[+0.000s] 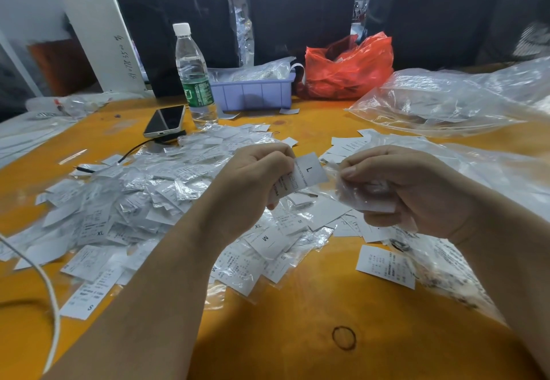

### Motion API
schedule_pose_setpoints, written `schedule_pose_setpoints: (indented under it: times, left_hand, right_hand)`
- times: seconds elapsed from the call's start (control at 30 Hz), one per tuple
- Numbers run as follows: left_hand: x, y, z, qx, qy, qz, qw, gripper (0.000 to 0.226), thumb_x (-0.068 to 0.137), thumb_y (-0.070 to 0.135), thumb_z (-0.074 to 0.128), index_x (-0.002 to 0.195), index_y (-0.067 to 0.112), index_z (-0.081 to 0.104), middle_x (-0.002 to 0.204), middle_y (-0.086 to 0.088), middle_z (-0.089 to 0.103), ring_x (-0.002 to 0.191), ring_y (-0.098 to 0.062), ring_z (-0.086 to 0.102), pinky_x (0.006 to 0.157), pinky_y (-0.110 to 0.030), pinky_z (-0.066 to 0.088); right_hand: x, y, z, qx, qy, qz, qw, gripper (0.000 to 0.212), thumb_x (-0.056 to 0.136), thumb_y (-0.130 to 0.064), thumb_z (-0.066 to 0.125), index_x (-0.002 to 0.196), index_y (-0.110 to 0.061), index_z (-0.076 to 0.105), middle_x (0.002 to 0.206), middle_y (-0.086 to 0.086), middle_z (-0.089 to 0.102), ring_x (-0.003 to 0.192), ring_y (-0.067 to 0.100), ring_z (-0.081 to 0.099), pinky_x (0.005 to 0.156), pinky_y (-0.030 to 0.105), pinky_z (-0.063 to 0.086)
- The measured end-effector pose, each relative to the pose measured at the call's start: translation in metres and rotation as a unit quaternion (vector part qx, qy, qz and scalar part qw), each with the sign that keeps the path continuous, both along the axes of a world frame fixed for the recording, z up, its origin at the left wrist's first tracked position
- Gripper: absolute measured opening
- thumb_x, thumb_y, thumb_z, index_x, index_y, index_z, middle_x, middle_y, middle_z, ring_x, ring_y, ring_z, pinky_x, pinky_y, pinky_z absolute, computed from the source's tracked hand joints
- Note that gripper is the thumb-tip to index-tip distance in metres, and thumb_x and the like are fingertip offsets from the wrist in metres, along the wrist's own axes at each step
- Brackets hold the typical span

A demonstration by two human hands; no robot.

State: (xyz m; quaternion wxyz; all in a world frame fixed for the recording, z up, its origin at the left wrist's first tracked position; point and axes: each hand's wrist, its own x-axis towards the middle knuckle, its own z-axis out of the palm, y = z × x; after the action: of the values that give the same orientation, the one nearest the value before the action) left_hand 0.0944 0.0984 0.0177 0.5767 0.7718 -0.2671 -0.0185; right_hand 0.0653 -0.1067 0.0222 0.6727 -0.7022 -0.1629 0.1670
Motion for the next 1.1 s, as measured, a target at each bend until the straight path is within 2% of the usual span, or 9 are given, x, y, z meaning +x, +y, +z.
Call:
schedule_pose_setpoints:
  times: [0.13, 0.23, 0.4, 0.53, 0.7, 0.8, 0.9, 0.97, 1.1]
  left_hand:
    - [-0.0023, -0.0007, -0.0005, 0.02, 0.003, -0.006, 1.0, 0.023, 0.075, 0.023, 0.044, 0.053, 0.021, 0.052, 0.056, 0.002, 0.043, 0.057, -0.02, 0.039, 0.053, -0.033, 0.032]
    - [-0.0041, -0.0029, -0.0016, 0.027, 0.007, -0.011, 1.0, 0.023, 0.076, 0.023, 0.045, 0.057, 0.015, 0.053, 0.058, -0.002, 0.041, 0.058, -0.021, 0.038, 0.055, -0.036, 0.031]
    - [-0.0064, -0.0066, -0.001, 0.022, 0.017, -0.007, 1.0, 0.021, 0.076, 0.022, 0.046, 0.059, 0.012, 0.053, 0.059, -0.009, 0.039, 0.057, -0.023, 0.033, 0.053, -0.04, 0.028]
    - [-0.0071, -0.006, -0.0002, 0.017, 0.01, 0.008, 1.0, 0.016, 0.08, 0.02, 0.05, 0.068, 0.011, 0.057, 0.052, 0.005, 0.05, 0.046, -0.011, 0.044, 0.044, -0.021, 0.034]
    - [-0.0058, -0.005, -0.0013, 0.018, -0.011, 0.05, 0.999, 0.021, 0.093, -0.002, 0.042, 0.088, 0.002, 0.062, 0.056, 0.003, 0.06, 0.041, -0.006, 0.048, 0.041, -0.019, 0.035]
    - [-0.0062, -0.005, -0.0003, -0.006, -0.002, 0.059, 0.998, 0.022, 0.091, -0.006, 0.039, 0.083, -0.004, 0.059, 0.06, -0.004, 0.056, 0.037, -0.003, 0.045, 0.039, -0.01, 0.034]
    - [-0.0064, -0.0056, 0.001, -0.032, 0.03, 0.065, 0.997, 0.03, 0.087, -0.009, 0.035, 0.067, 0.004, 0.053, 0.052, 0.0, 0.05, 0.035, -0.003, 0.038, 0.038, -0.009, 0.03]
    - [-0.0059, -0.0068, -0.0006, -0.021, 0.038, 0.063, 0.997, 0.024, 0.087, -0.002, 0.039, 0.065, 0.004, 0.048, 0.051, 0.003, 0.047, 0.038, -0.005, 0.037, 0.04, -0.012, 0.031]
    - [-0.0034, -0.0073, -0.0065, 0.016, 0.035, 0.074, 0.997, 0.03, 0.086, 0.022, 0.049, 0.088, -0.008, 0.051, 0.065, -0.008, 0.052, 0.051, -0.014, 0.043, 0.043, -0.025, 0.034]
  right_hand:
    - [-0.0015, 0.0006, -0.0002, -0.015, -0.011, 0.005, 1.0, 0.023, 0.076, -0.014, 0.049, 0.058, -0.012, 0.062, 0.049, -0.005, 0.045, 0.037, 0.005, 0.031, 0.038, 0.015, 0.025]
    - [-0.0017, 0.0014, -0.0004, -0.03, -0.012, -0.002, 0.999, 0.019, 0.075, -0.015, 0.052, 0.059, -0.013, 0.062, 0.05, -0.005, 0.048, 0.037, 0.002, 0.04, 0.037, 0.013, 0.03]
    - [0.0006, 0.0012, -0.0016, -0.039, -0.015, -0.018, 0.999, 0.015, 0.074, -0.016, 0.055, 0.06, -0.011, 0.061, 0.051, 0.0, 0.045, 0.037, 0.005, 0.036, 0.037, 0.015, 0.025]
    - [0.0023, 0.0015, -0.0029, -0.047, -0.033, -0.06, 0.997, 0.015, 0.072, -0.018, 0.056, 0.058, -0.012, 0.058, 0.054, 0.003, 0.04, 0.044, 0.01, 0.029, 0.04, 0.018, 0.026]
    - [0.0026, 0.0033, -0.0043, -0.081, -0.083, -0.121, 0.986, 0.016, 0.071, -0.021, 0.053, 0.056, -0.013, 0.054, 0.059, 0.009, 0.034, 0.053, 0.017, 0.02, 0.048, 0.025, 0.02]
    - [0.0022, 0.0035, -0.0047, -0.083, -0.098, -0.124, 0.984, 0.016, 0.071, -0.021, 0.053, 0.059, -0.01, 0.054, 0.058, 0.01, 0.033, 0.051, 0.015, 0.021, 0.045, 0.021, 0.021]
    - [0.0033, 0.0034, -0.0047, -0.079, -0.101, -0.114, 0.985, 0.019, 0.072, -0.019, 0.053, 0.053, -0.015, 0.054, 0.056, 0.009, 0.033, 0.047, 0.013, 0.023, 0.042, 0.017, 0.024]
    - [0.0038, 0.0033, -0.0045, -0.073, -0.097, -0.102, 0.987, 0.021, 0.072, -0.019, 0.054, 0.052, -0.016, 0.056, 0.055, 0.009, 0.033, 0.043, 0.011, 0.023, 0.039, 0.016, 0.024]
    - [0.0024, 0.0045, -0.0042, -0.063, -0.083, -0.079, 0.991, 0.022, 0.072, -0.019, 0.057, 0.05, -0.018, 0.058, 0.049, 0.002, 0.037, 0.037, 0.004, 0.029, 0.037, 0.013, 0.026]
